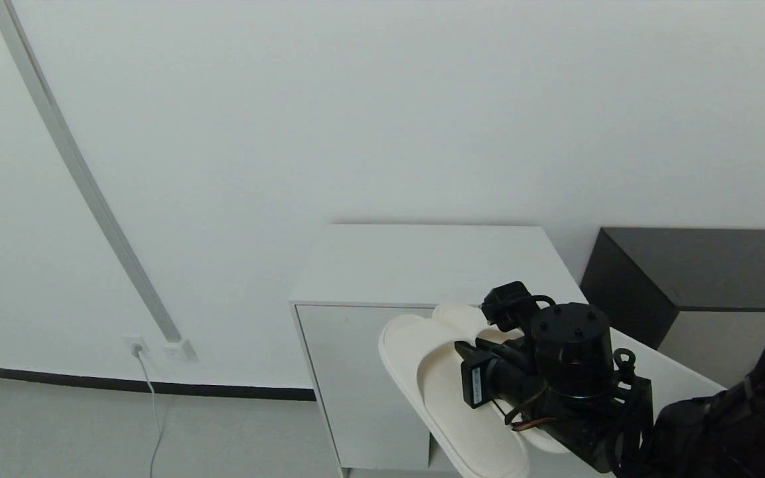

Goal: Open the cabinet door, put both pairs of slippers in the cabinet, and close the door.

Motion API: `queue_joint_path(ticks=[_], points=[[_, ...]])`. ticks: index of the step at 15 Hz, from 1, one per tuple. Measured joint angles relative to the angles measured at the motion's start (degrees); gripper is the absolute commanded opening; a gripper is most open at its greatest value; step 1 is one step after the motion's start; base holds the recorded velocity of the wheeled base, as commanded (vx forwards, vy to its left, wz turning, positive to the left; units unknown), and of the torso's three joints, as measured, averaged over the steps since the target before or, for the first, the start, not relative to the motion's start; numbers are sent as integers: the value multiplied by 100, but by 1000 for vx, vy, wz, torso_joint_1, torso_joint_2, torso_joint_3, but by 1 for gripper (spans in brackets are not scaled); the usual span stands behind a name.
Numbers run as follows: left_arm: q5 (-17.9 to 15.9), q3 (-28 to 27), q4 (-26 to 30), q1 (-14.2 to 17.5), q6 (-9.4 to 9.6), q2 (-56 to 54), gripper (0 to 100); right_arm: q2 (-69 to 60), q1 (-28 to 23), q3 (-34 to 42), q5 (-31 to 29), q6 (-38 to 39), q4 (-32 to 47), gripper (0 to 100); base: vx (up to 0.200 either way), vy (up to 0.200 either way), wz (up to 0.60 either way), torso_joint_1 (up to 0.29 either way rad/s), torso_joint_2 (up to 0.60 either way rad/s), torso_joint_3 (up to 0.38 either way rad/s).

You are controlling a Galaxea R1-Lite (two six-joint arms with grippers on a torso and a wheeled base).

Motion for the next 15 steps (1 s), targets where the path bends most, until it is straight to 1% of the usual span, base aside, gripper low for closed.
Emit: queue_joint_path(ticks=[1,5,15], points=[[4,0,2,-2,0,0,0,0,2,0,0,0,0,0,0,-200,0,7,-7,7],[6,0,0,0,0,0,0,-2,-6,30,-137,-33,-66,0,0,0,0,0,0,0],[-7,0,0,-6,0,0,0,2,16,45,-128,-35,-63,0,0,0,0,0,0,0]])
